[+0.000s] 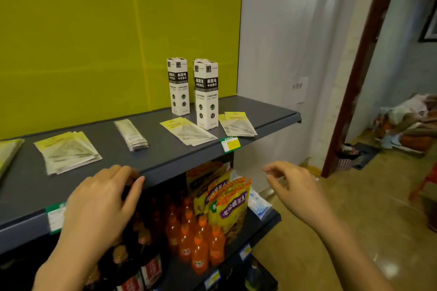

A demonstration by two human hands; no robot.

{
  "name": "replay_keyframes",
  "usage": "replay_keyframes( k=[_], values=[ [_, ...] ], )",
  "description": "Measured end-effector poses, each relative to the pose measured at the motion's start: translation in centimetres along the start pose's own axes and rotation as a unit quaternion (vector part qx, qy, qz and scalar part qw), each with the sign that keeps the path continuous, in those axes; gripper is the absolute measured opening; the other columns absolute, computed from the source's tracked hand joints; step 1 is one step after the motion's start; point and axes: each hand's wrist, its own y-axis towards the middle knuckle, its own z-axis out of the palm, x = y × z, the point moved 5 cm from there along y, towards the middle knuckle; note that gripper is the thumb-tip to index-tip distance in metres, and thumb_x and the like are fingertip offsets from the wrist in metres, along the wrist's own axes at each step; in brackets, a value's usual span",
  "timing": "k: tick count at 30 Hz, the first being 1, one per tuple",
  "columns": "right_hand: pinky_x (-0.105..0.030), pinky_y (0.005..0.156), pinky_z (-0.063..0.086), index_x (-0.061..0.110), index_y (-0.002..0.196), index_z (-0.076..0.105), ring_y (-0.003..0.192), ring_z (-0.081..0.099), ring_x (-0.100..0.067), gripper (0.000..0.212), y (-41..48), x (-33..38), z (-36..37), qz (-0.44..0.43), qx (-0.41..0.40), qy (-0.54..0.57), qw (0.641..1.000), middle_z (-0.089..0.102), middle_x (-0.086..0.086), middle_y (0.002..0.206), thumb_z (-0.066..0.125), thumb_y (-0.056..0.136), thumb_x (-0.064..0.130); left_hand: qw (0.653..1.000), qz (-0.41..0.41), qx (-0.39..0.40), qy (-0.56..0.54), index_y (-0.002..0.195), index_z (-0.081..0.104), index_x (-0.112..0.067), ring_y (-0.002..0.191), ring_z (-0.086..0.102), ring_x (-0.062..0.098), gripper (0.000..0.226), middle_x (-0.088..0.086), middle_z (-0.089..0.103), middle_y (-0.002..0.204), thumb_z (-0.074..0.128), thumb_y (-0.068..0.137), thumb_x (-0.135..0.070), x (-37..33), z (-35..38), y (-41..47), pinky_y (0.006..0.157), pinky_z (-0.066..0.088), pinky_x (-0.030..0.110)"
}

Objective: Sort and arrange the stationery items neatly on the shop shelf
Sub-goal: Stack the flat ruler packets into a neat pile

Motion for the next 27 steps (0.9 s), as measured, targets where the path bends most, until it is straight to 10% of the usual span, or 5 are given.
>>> replay_keyframes(
  k=[10,17,27],
  values=[
    [-0.035,0.086,0.05,0.012,0.109,0.063,0.095,0.061,-0.019,0.024,13.6,-2.9,0.2,-0.045,-0.019,0.088,0.995,0.067,-0.003,0.101,0.055,0.09,0.024,0.998,-0.057,0.008,0.022,0.08,0.059,-0.02,0.072,0.065,0.027,0.041,-0.001,0.065,0.077,0.03,0.082,-0.049,-4.5,4.2,6.8,0.049,0.04,0.027],
    [-0.041,0.09,0.043,0.006,0.122,0.049,0.117,0.048,-0.032,0.065,20.0,-4.3,3.5,-0.024,0.108,-0.02,0.994,0.056,-0.014,0.125,0.042,0.087,0.06,0.984,-0.173,0.037,0.023,0.098,0.057,-0.01,0.1,0.055,0.03,0.033,0.011,0.063,0.094,0.048,0.09,-0.041,-7.8,7.3,10.5,0.069,0.047,0.038],
    [-0.039,0.097,0.038,-0.003,0.136,0.032,0.125,0.038,-0.034,0.101,23.9,-1.7,6.3,-0.098,0.17,-0.1,0.975,0.044,-0.017,0.138,0.044,0.074,0.076,0.927,-0.332,0.144,0.1,0.126,0.04,-0.003,0.126,0.039,0.033,0.091,0.021,0.054,0.126,0.036,0.074,-0.077,-8.6,12.5,15.6,0.095,0.039,0.041]
  ],
)
